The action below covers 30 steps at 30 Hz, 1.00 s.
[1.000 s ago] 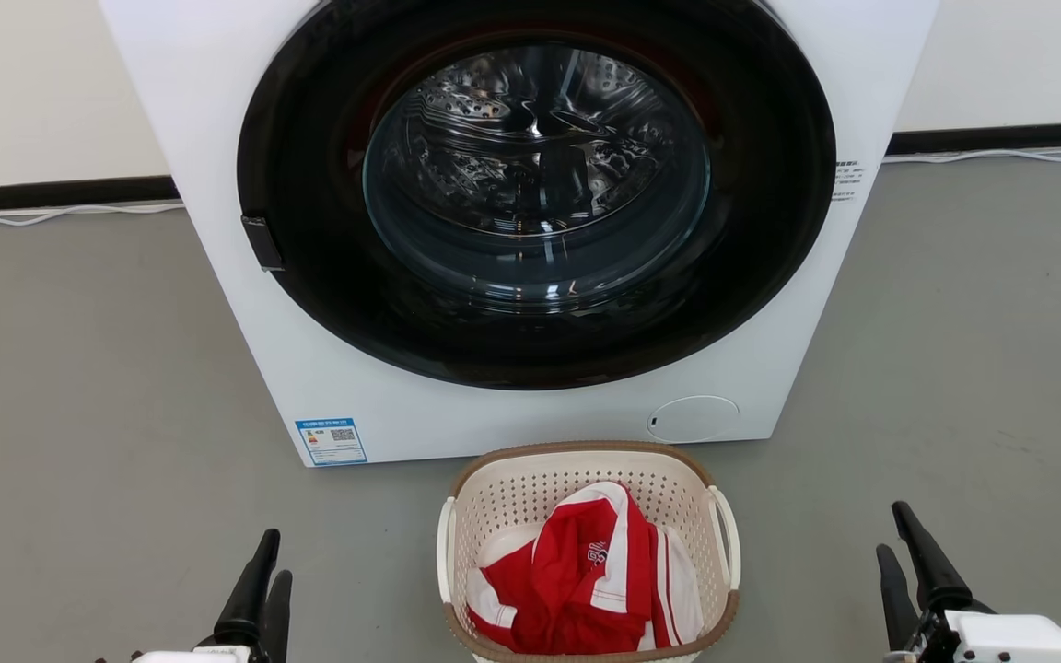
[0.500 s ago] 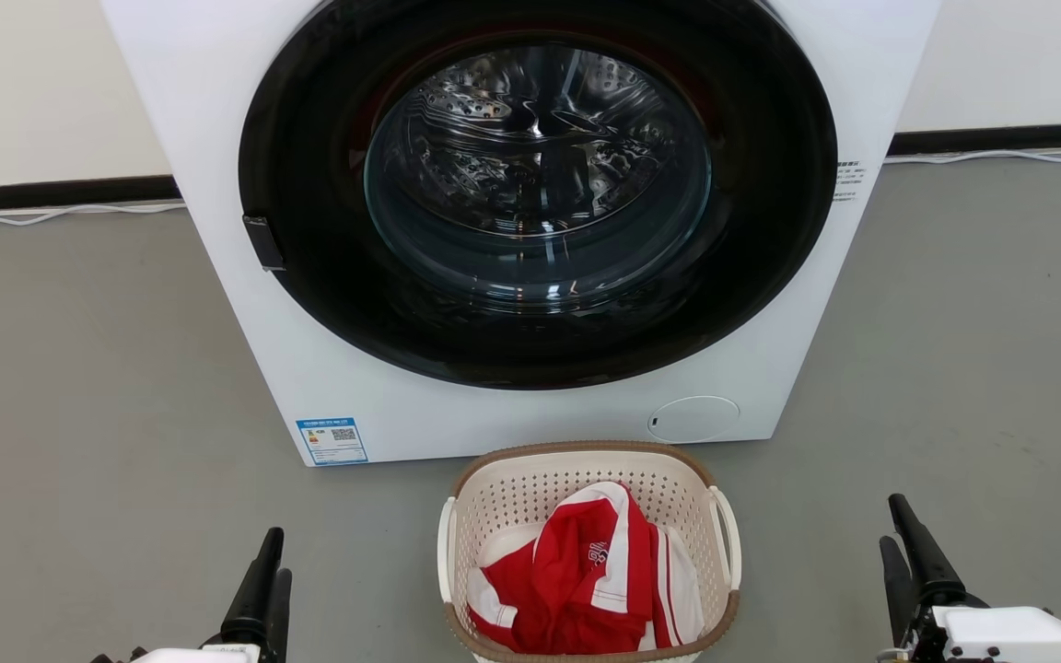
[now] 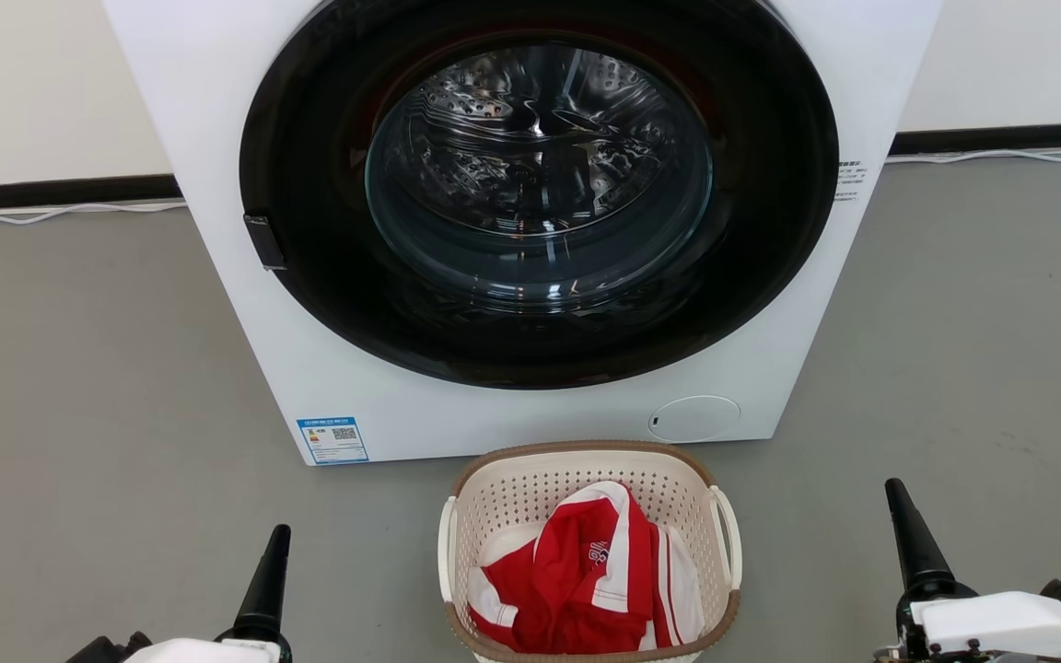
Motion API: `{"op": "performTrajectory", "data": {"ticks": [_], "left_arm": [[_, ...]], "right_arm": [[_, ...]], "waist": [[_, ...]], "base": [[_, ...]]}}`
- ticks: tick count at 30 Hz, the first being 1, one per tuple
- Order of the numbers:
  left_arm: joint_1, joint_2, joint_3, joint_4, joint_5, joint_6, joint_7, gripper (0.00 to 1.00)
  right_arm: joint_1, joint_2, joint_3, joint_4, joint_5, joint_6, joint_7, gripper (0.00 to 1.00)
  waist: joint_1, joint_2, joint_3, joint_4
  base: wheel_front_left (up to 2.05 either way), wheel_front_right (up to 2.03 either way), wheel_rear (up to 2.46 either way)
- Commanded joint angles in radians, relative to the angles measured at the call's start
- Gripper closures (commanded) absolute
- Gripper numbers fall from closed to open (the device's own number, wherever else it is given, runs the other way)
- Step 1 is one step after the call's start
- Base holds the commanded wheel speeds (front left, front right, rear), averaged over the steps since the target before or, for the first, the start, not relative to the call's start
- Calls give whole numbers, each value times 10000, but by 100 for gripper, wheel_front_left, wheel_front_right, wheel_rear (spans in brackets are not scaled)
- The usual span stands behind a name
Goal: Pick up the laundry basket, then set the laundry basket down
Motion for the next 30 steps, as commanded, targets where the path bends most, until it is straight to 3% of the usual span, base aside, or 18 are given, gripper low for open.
{"op": "performTrajectory", "data": {"ticks": [1,30], "left_arm": [[-415,67,20,-314,329,72,-97,0],[-444,119,-386,-703,4070,738,-919,0]], "right_arm": [[-332,-113,46,-334,-430,30,-156,0],[-418,-260,416,-434,-4722,48,-978,0]], "waist": [[-1,0,4,1],[-1,0,22,29]], "base": [[0,0,0],[0,0,0]]}}
